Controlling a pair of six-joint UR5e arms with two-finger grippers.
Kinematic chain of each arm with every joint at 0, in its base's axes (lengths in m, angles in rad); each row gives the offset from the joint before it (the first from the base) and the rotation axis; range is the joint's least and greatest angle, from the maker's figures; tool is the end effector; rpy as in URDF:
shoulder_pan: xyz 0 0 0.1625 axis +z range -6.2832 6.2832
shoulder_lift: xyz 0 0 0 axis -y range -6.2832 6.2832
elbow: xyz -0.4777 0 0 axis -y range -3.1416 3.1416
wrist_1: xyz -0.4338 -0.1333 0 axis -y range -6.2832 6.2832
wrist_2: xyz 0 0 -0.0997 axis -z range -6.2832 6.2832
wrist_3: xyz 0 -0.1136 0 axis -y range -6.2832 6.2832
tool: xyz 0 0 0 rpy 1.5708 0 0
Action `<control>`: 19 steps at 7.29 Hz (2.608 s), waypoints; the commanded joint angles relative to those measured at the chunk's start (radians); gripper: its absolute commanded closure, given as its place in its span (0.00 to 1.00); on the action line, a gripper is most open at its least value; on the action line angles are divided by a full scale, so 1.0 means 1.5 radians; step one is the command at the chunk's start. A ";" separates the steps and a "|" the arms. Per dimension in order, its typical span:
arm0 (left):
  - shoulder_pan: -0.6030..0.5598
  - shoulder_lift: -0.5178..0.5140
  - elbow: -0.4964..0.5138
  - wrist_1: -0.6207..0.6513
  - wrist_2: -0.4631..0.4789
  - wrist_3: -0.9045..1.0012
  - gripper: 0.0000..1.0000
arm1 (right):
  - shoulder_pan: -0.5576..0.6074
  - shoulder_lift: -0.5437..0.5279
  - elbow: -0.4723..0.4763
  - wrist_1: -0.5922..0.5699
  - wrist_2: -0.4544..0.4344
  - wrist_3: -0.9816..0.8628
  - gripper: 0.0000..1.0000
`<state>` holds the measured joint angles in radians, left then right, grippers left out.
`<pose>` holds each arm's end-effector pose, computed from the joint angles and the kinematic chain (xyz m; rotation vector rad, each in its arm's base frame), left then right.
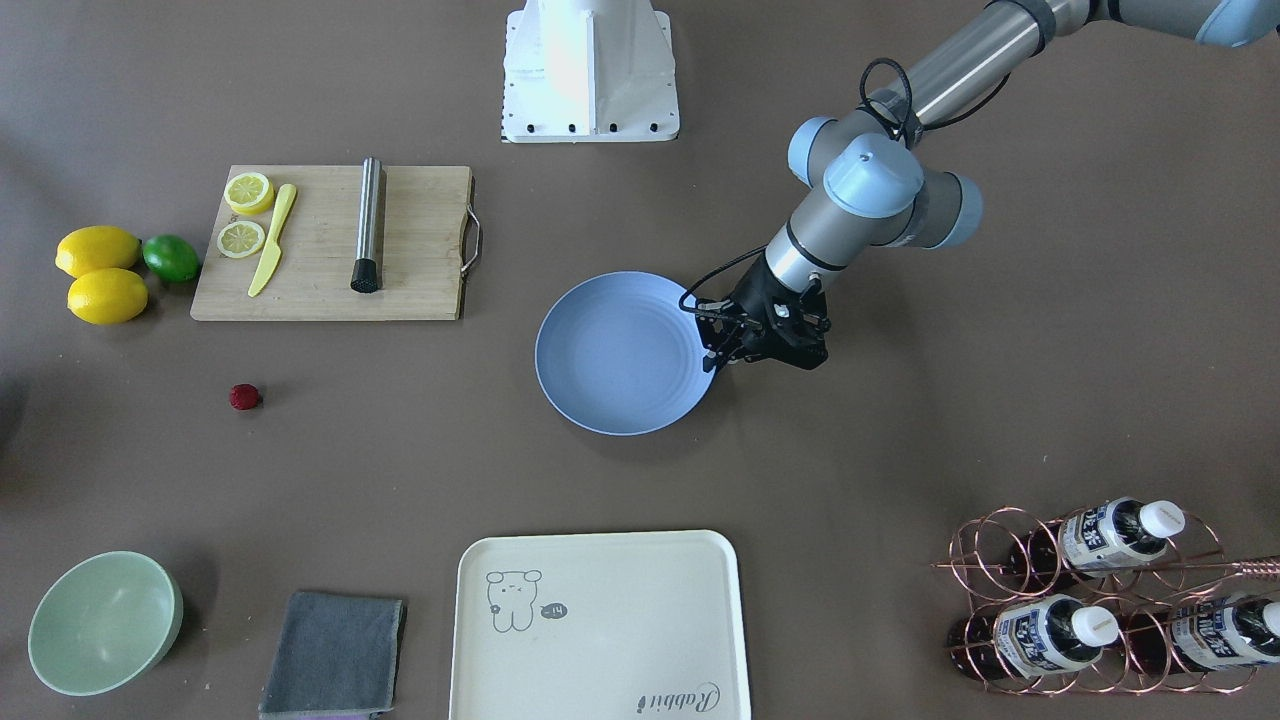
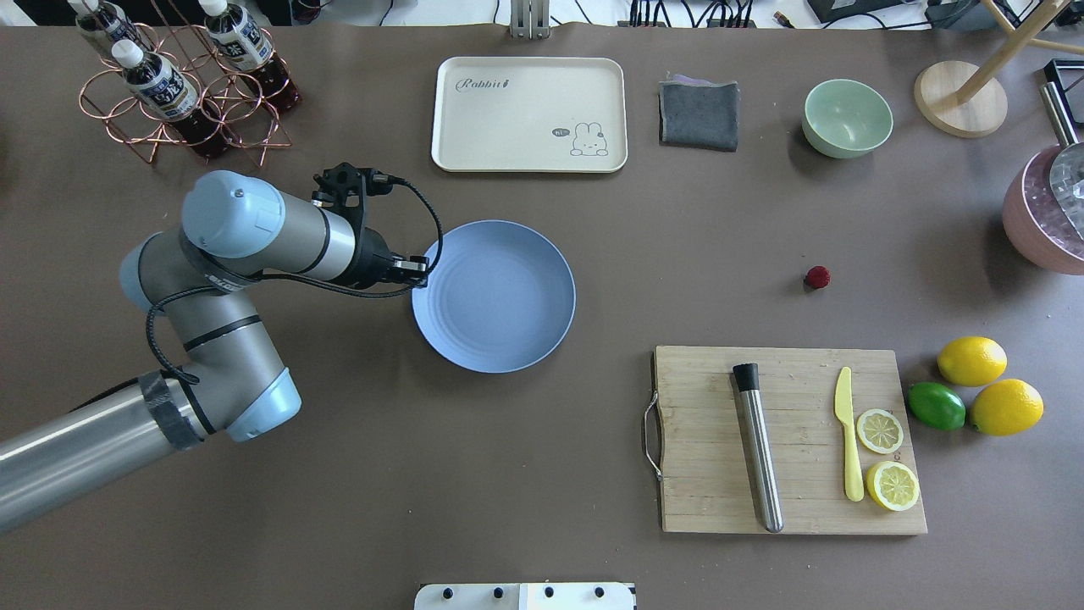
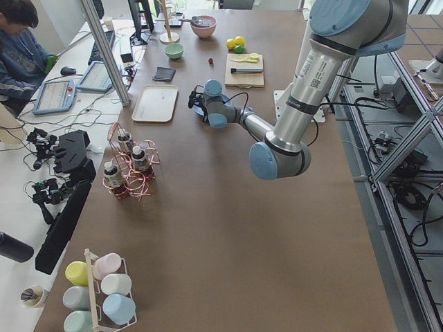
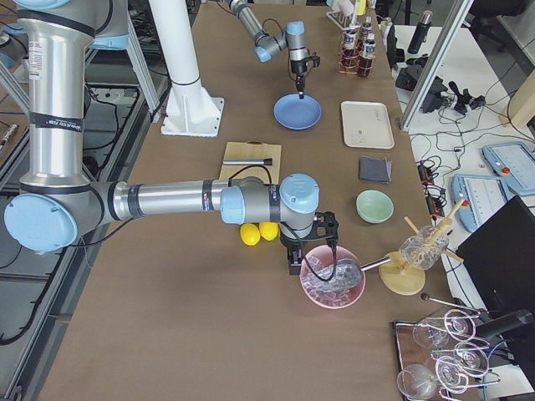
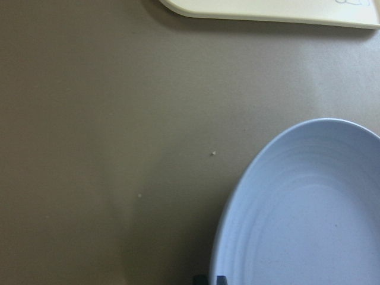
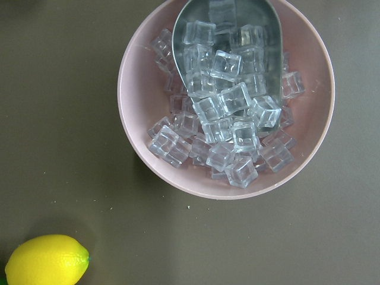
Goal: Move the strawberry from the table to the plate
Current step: 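Push the blue plate with the left gripper toward the table center, then withdraw the left arm while the right arm reaches toward the strawberry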
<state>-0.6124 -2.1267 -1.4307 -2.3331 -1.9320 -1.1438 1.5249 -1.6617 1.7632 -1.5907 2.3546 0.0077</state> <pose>0.5890 -0.5276 0.3416 0.3015 1.1665 0.0503 0.0304 -0.4960 0.6663 0.0564 -0.7853 -0.0682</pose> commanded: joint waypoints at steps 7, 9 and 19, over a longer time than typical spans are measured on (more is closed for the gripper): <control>-0.027 0.017 -0.039 0.030 0.013 0.009 0.02 | -0.081 0.050 0.005 0.001 -0.001 0.159 0.00; -0.109 0.080 -0.128 0.126 -0.057 0.125 0.02 | -0.135 0.098 0.004 0.001 -0.003 0.265 0.00; -0.632 0.290 -0.150 0.683 -0.255 1.072 0.01 | -0.361 0.186 -0.027 0.165 -0.131 0.620 0.00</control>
<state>-1.5431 -1.6909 -1.6591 -1.4298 -2.3181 0.4118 1.0120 -1.3830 1.7243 -1.3494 2.1869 0.9342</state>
